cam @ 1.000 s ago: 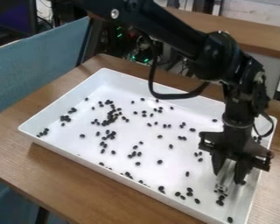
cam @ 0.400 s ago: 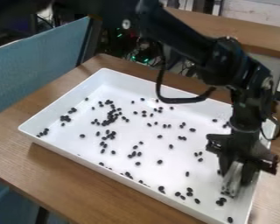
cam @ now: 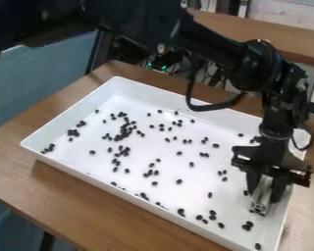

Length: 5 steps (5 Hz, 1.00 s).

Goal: Sweep into pile

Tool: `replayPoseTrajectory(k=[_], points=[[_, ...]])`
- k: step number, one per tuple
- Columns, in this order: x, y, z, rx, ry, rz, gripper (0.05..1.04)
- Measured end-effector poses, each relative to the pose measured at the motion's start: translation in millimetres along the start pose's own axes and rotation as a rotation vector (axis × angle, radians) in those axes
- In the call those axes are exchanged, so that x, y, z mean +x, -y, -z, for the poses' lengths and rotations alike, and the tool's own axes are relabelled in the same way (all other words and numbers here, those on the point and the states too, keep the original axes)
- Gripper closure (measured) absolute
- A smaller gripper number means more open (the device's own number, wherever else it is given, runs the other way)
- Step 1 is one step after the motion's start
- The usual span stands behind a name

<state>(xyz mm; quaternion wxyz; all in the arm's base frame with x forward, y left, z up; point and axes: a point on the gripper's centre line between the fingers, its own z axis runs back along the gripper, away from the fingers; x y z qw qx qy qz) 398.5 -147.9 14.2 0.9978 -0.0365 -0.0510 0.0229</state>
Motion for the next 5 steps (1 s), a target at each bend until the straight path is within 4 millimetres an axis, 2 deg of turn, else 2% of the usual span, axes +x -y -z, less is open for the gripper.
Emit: replayPoseTrajectory(k=[1,2,4,5], points=[[5,-24,2,0.012,-0.008,-0.065,0.688],[0,-64,-1,0.072,-0.023,-0.124,0.688],[-30,-167,-21,0.147,-0.052,-0.256,0.688],[-49,-212,-26,0.178,-0.033,-0.317,0.688]])
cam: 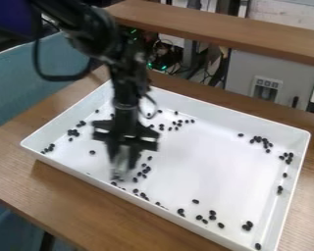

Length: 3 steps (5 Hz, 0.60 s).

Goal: Sweep into pile

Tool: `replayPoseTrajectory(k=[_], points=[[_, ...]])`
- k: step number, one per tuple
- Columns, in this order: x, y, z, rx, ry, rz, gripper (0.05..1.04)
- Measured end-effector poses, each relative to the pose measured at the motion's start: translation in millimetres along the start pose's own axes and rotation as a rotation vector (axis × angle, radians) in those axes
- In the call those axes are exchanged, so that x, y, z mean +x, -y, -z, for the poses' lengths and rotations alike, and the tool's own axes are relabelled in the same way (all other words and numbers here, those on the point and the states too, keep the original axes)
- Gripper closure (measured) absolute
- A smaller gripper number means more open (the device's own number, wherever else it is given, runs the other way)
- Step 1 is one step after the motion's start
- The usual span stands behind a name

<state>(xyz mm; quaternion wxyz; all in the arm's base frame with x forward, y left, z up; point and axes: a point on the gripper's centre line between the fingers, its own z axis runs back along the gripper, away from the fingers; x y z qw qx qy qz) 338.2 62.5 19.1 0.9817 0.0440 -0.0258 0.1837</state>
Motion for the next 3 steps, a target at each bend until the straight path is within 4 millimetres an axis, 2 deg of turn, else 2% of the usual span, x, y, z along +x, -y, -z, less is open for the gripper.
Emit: replayPoseTrajectory(k=[1,2,3], points=[[6,-54,4,0.007,-0.006,-0.105,0.688],[14,-57,-6,-0.002,0.034,-0.085,0.688],[26,-19,-30,-0.031,0.121,-0.004,0.688]])
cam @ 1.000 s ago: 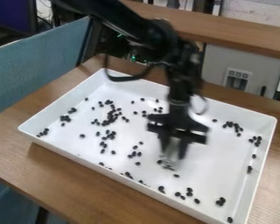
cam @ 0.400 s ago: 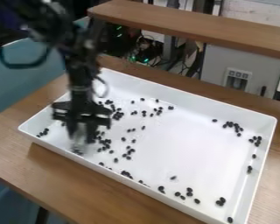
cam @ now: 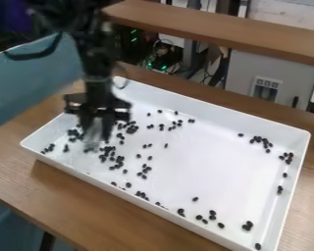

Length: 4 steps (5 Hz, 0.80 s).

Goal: Sweep into pile

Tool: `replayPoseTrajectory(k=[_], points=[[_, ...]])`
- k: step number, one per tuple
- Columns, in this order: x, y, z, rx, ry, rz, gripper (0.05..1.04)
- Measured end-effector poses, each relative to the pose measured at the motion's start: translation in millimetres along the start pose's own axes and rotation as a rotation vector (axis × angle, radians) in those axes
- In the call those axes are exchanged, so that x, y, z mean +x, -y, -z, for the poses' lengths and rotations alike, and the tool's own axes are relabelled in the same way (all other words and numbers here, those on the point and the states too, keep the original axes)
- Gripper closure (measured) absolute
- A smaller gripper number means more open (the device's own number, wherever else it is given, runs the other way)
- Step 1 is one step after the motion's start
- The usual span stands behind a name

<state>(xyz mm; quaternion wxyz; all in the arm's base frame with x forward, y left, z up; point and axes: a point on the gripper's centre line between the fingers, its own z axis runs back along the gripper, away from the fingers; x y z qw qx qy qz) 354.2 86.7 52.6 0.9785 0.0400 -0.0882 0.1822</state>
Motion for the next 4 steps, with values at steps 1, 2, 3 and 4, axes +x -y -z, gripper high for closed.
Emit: replayPoseTrajectory(k=[1,2,3,4], points=[[-3,53,-17,-0.045,0.041,0.123,0.688],[-5,95,-31,-0.117,0.068,0.199,0.688],[-14,149,-26,-0.221,0.02,0.344,0.688],[-21,196,-9,-0.313,-0.074,0.448,0.688]])
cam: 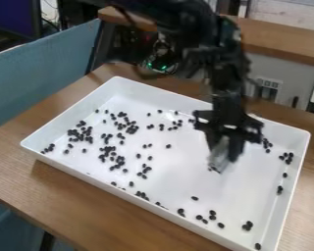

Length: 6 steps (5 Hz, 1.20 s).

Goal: Sweep into pile

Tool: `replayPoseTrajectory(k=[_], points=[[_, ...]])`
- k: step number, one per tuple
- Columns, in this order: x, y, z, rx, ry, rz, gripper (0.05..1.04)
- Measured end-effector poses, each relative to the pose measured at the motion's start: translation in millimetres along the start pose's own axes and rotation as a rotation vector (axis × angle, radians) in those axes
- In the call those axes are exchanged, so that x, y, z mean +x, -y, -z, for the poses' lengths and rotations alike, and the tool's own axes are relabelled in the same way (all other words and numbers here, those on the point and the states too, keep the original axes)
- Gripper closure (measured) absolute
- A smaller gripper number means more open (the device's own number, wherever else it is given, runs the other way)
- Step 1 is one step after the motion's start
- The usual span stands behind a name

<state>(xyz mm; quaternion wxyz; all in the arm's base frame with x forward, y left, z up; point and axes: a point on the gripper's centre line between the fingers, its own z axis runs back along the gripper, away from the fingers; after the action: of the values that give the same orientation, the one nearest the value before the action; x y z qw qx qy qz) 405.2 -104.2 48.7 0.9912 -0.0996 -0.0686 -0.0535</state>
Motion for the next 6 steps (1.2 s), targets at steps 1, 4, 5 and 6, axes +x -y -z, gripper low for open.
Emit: replayPoseTrajectory(k=[1,4,5,6], points=[[12,41,21,-0.023,-0.042,0.065,0.688],[24,60,46,-0.039,-0.092,0.06,0.688],[34,59,48,-0.032,-0.09,0.057,0.688],[38,55,48,-0.007,-0.112,0.024,0.689]])
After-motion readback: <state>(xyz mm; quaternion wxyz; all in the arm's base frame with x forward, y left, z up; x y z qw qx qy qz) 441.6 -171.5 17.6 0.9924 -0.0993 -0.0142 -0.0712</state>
